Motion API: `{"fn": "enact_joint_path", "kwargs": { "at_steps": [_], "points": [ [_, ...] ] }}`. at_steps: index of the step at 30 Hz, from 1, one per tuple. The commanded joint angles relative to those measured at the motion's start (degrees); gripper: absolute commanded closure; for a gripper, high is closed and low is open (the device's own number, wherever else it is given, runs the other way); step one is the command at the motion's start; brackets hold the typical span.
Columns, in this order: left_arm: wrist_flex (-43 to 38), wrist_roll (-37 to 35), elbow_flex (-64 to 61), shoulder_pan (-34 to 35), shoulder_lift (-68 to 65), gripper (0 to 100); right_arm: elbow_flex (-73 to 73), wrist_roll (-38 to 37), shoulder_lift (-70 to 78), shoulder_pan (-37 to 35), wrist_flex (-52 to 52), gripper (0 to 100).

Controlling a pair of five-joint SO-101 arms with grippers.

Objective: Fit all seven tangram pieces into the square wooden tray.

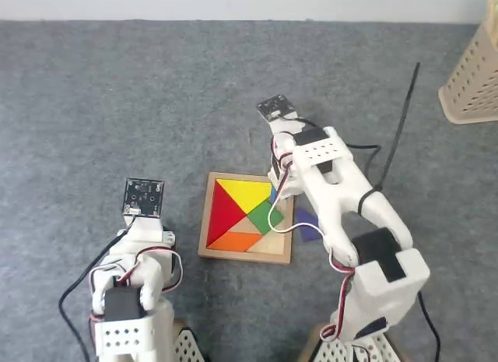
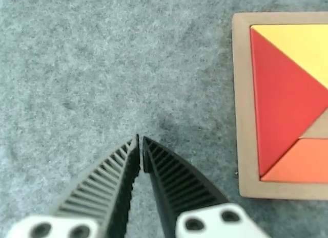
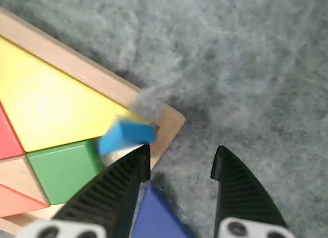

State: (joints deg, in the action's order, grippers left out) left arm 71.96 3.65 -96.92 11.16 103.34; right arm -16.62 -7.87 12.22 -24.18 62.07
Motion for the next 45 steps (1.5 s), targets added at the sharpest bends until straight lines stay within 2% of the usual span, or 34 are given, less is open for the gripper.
{"fn": "enact_joint_path", "kwargs": {
  "at_steps": [1, 8, 16, 31, 35, 38, 45],
  "points": [
    [0.4, 0.3, 0.4, 0.0, 1.1, 99, 3.1, -1.1, -1.4, -2.2, -0.5, 79.6],
    [0.4, 0.3, 0.4, 0.0, 1.1, 99, 3.3, -0.2, -2.1, -3.4, -0.3, 79.6],
    [0.4, 0.3, 0.4, 0.0, 1.1, 99, 3.0, 0.4, -9.9, -3.2, 3.1, 79.6],
    [0.4, 0.3, 0.4, 0.0, 1.1, 99, 3.0, 0.2, -8.0, -2.7, 1.3, 79.7],
    [0.4, 0.3, 0.4, 0.0, 1.1, 99, 1.1, -4.0, -10.2, -7.0, 1.0, 79.7],
    [0.4, 0.3, 0.4, 0.0, 1.1, 99, -3.9, -6.1, -11.0, -9.3, -3.9, 79.4],
    [0.4, 0.3, 0.4, 0.0, 1.1, 99, -6.3, -7.6, -11.0, -8.1, -7.3, 79.3]
  ]
}}
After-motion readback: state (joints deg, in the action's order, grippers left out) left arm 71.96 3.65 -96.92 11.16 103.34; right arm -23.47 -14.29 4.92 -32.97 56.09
